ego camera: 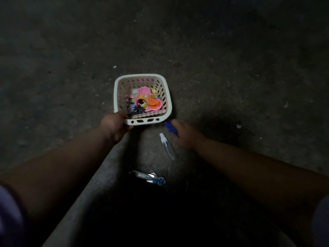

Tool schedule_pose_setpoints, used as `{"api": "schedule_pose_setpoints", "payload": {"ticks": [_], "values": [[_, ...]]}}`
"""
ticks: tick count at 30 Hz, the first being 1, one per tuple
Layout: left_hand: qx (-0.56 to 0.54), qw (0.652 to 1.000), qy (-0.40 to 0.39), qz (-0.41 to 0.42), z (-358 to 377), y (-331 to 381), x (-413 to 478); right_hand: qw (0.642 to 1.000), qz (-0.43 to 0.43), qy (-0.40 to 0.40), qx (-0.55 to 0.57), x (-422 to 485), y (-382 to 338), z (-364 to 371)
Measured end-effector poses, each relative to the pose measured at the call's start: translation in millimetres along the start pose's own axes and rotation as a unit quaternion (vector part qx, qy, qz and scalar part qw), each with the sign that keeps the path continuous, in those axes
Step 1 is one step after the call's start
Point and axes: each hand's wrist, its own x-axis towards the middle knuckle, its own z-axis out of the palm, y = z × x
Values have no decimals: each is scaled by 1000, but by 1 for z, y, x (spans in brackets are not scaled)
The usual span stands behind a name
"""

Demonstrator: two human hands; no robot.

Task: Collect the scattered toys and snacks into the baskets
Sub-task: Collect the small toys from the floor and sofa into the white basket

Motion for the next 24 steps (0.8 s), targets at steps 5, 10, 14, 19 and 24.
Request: {"api": "schedule_pose_setpoints", "payload": {"ticks": [5,10,14,19,24], "values": [[-2,1000,21,0,-18,4,2,991,-84,-101,-22,0,-51,49],[-13,999,34,-2,-47,11,6,981,166,80,62,47,-44,32],[-13,999,40,2,-58,15,3,937,182,252,161,79,-61,-31],[19,1000,19,7,-67,16,-3,944,49,80,318,115,-141,-50],[25,1000,12,3,-76,16,-2,947,19,3,320,122,-165,-24]]}}
